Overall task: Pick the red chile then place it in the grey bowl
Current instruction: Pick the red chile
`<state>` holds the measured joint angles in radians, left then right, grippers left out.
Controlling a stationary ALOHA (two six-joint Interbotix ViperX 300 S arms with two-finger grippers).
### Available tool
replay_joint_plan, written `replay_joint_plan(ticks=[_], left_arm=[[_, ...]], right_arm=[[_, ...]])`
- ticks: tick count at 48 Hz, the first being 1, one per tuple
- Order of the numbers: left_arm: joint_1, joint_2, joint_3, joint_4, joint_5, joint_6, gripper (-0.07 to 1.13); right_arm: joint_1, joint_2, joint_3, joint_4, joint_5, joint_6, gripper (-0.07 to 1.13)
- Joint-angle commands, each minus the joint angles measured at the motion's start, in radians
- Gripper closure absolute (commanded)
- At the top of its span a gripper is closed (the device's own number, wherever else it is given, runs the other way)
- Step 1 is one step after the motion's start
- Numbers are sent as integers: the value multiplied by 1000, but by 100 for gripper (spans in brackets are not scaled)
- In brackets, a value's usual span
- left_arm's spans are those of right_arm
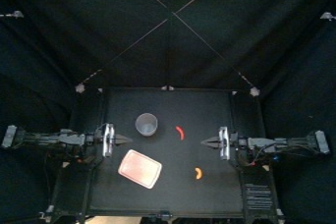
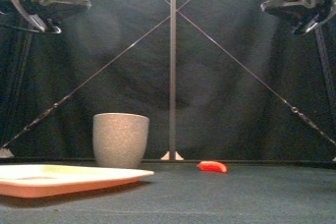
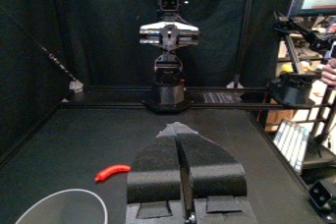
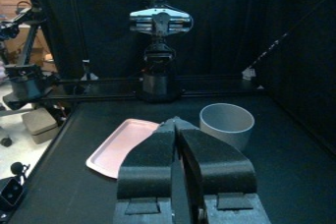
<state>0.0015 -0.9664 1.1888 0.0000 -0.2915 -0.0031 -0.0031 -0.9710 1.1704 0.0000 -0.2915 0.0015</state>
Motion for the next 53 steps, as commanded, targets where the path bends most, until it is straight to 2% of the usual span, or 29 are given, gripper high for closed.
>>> replay_joint_plan(ticks=[1, 10, 15, 22, 26, 32, 39, 42, 45, 49, 53], left_arm=[[14, -11, 2, 2, -21, 5, 110], [17, -31, 9, 2, -21, 5, 110], [17, -35, 9, 2, -21, 5, 110], [18, -37, 9, 5, -21, 6, 110], [17, -37, 11, 5, -21, 5, 110], [18, -37, 11, 6, -21, 5, 110], [18, -38, 11, 6, -21, 5, 110], [18, -37, 11, 6, -21, 5, 110], [18, -37, 11, 6, -21, 5, 110], [17, -37, 11, 6, -21, 6, 110], [18, -37, 11, 6, -21, 5, 109]], right_arm=[[0, 35, -18, 28, -6, 15, 106], [-67, 183, -127, 152, 12, 83, 100], [-124, 337, -230, 219, 103, 124, 99], [-190, 552, -376, 232, 279, 135, 93], [-235, 676, -456, 233, 405, 138, 80], [-279, 816, -532, 225, 543, 138, 53], [-318, 928, -591, 178, 594, 141, 19], [-328, 957, -606, 155, 598, 147, 10], [-344, 977, -621, 133, 611, 166, 4], [-365, 1000, -646, 83, 641, 210, 4], [-388, 1015, -667, -9, 693, 282, 4]])
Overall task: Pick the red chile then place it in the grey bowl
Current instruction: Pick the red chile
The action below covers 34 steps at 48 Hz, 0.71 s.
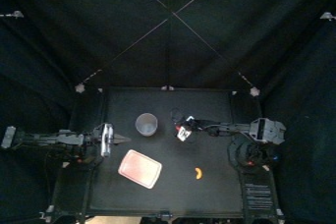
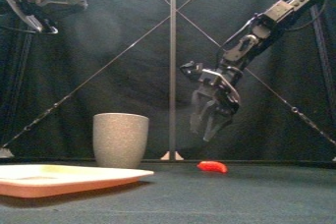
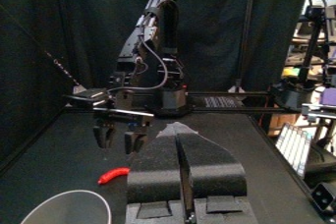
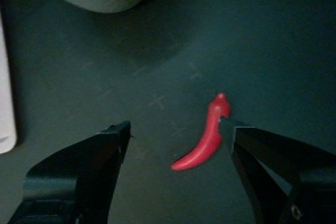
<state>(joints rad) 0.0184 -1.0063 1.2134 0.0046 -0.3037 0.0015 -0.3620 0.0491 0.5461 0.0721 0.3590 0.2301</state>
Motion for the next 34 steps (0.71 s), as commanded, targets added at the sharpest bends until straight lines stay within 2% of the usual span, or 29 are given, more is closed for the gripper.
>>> replay_joint_plan(ticks=[1, 10, 14, 19, 34], left_arm=[[2, 3, -12, 2, -9, 0, 110], [2, 3, -14, 2, -9, 2, 110], [2, 3, -14, 3, -9, 2, 110], [2, 3, -14, 5, -11, 2, 110], [2, 3, -14, 6, -9, 2, 110]], right_arm=[[-34, -3, -48, -106, 58, 75, 4], [-28, 23, -72, -350, 181, 293, 4], [2, 38, -77, -420, 206, 362, 4], [31, 51, -84, -431, 213, 407, 4], [64, 55, -63, -360, 215, 407, 4]])
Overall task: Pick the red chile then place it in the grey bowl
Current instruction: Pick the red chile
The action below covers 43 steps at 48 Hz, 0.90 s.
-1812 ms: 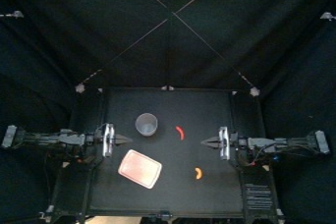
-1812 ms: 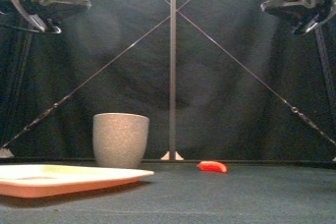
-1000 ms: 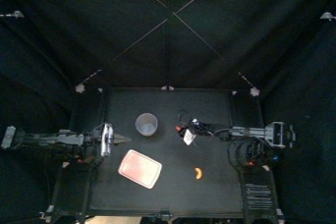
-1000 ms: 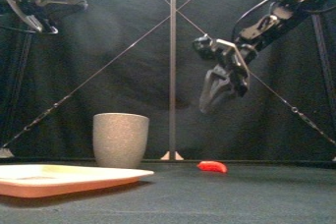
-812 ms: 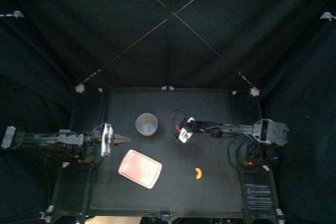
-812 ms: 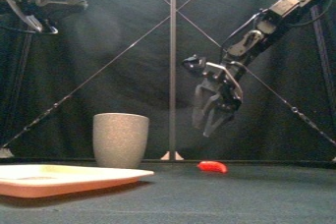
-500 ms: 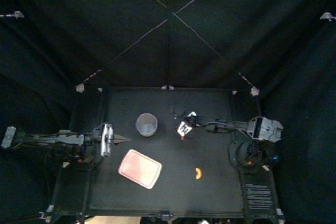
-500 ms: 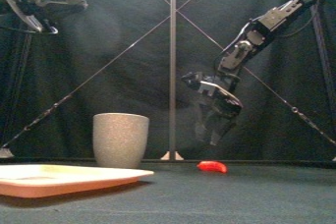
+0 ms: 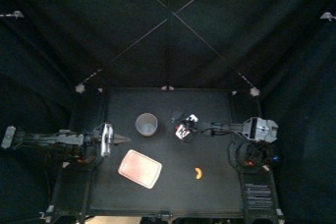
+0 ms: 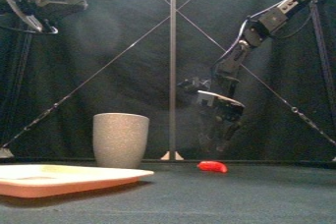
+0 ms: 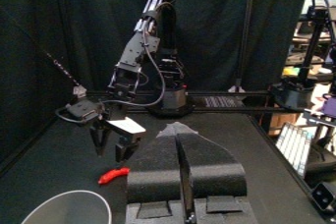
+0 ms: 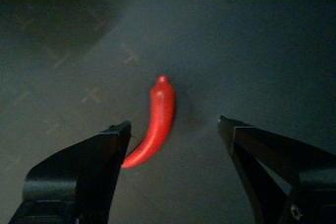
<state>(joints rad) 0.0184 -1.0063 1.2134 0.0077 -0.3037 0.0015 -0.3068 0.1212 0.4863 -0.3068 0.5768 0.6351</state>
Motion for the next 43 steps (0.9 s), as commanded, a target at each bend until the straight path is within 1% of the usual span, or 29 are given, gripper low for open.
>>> replay_joint_plan(ticks=[1, 22, 26, 30, 38, 41, 43], left_arm=[[2, 3, -12, 2, -9, 2, 110], [2, 3, -12, 5, -9, 2, 110], [2, 3, -14, 5, -8, 2, 110], [2, 3, -12, 6, -8, 2, 110], [2, 3, -12, 5, -8, 2, 110], [2, 3, -14, 5, -8, 2, 110], [2, 3, -14, 6, -6, 2, 110]], right_arm=[[14, -15, -2, 23, -3, 3, 4], [25, 78, -17, 46, -41, 6, 5], [23, 77, -15, 46, -41, 6, 9], [23, 77, -17, 48, -41, 8, 16], [25, 80, -25, 46, -41, 8, 43], [25, 80, -31, 43, -41, 8, 52], [25, 78, -38, 41, -41, 8, 55]])
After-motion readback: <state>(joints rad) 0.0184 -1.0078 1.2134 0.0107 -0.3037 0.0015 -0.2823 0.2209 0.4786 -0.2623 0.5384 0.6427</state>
